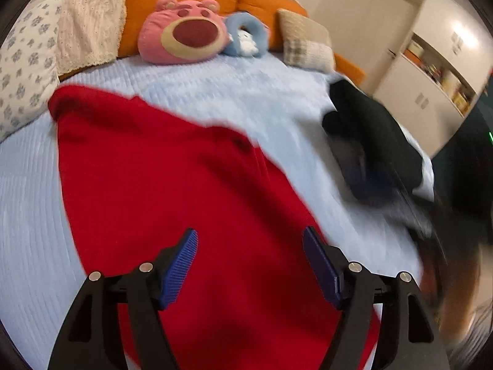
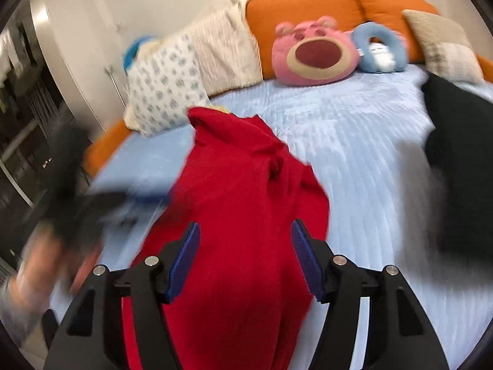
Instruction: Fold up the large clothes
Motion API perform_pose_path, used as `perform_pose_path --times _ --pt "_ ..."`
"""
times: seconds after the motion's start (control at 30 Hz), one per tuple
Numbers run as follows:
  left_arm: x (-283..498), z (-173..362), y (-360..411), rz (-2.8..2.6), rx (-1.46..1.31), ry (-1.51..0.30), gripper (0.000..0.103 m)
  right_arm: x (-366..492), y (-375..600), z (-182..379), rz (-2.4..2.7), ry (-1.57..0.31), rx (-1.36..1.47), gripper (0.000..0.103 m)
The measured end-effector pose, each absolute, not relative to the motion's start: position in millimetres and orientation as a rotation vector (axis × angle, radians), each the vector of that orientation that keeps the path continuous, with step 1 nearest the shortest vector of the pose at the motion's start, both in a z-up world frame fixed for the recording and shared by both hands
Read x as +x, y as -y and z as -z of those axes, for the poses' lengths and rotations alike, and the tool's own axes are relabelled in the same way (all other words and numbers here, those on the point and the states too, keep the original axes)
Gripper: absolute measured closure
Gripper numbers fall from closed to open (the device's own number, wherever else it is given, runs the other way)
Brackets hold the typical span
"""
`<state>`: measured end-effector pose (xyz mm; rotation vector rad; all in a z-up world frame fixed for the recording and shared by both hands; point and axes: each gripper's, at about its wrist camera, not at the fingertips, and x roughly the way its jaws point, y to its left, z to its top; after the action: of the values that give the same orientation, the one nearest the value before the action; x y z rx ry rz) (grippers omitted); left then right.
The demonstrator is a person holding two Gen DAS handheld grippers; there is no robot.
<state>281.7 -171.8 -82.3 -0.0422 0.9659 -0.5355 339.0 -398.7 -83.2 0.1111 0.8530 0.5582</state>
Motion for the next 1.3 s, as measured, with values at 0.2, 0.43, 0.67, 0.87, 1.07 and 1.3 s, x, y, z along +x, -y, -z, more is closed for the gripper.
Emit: perform_pose_path --times 0.2,0.43,0.67,0.87,1.07,1.3 --pt "195 135 190 0.535 0.162 -0.96 0.032 430 318 132 -0.441 -1.03 -0.109 0.056" --pt "182 147 173 0.529 0.063 -0.954 0.037 428 327 142 -0.449 -1.012 -0.094 0.099" --pt "172 143 186 0.577 0.144 -0.969 0.038 428 383 130 -0.45 -1.016 0.048 0.099" --pt "169 157 182 0.549 0.125 -0.968 0.038 436 393 181 -0.409 -1.063 0.103 0.096" --pt "153 149 189 0.501 0.149 -0.924 0.038 425 381 157 -0.327 -0.989 -0.04 0.04" --pt "145 157 184 0.52 0.1 -0.909 0.038 440 318 91 -0.497 -0.813 -0.031 0.068"
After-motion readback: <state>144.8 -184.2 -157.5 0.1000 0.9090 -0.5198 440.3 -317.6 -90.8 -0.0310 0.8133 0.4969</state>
